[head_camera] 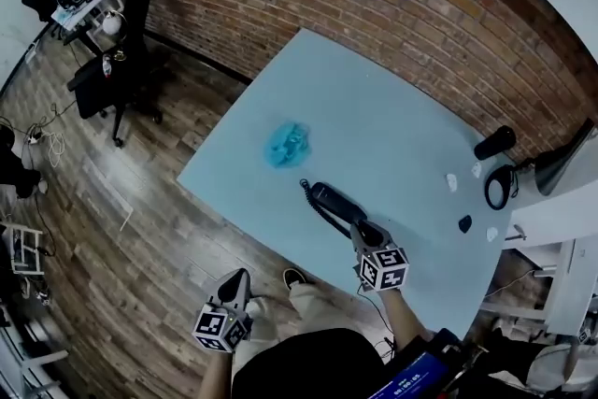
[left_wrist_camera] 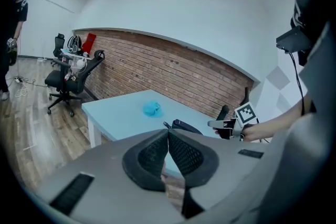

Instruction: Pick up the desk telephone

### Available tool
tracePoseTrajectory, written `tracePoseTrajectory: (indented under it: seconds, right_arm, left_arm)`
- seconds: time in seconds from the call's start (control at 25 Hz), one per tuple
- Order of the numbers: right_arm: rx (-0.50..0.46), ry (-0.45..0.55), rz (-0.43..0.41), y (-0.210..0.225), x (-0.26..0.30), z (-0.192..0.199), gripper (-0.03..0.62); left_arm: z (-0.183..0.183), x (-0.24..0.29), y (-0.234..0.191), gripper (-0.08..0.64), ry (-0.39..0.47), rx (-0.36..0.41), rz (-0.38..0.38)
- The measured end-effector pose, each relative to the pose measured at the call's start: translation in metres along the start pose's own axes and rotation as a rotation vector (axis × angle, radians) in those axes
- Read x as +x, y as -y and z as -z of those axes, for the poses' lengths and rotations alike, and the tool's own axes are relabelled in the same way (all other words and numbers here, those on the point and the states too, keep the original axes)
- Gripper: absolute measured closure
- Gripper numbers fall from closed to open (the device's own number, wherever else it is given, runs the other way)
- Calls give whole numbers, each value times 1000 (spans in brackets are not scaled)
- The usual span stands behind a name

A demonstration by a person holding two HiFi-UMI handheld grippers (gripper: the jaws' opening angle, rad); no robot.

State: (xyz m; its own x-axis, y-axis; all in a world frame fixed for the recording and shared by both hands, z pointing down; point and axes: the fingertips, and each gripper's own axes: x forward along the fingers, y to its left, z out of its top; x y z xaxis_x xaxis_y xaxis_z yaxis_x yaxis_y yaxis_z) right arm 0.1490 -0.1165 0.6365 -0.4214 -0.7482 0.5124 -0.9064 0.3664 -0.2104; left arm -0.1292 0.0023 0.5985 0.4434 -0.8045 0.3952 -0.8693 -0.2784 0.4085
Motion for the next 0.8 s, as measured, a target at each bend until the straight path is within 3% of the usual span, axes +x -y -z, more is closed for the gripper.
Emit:
tracePoseTrajectory:
  seconds: [0.24, 0.48, 0.56, 0.64, 0.8]
  right_arm:
    - [-129, -47, -77, 10, 30, -10, 489]
    - [-400, -164, -194, -2, 59, -3, 386]
    - [-384, -205, -253, -4, 68, 0, 384]
    - [-345, -243, -299, -6, 77, 2, 311]
    - [-384, -297, -336, -8, 95, 10, 302]
  left_arm:
    - [10, -2, -3, 551, 42, -16, -68]
    - [16, -16, -14, 551, 66, -28, -128]
    - [15, -18, -18, 551, 80, -33, -151]
    - [15, -22, -20, 551, 93, -40, -170]
    - [17, -28, -24, 551, 104, -48, -202]
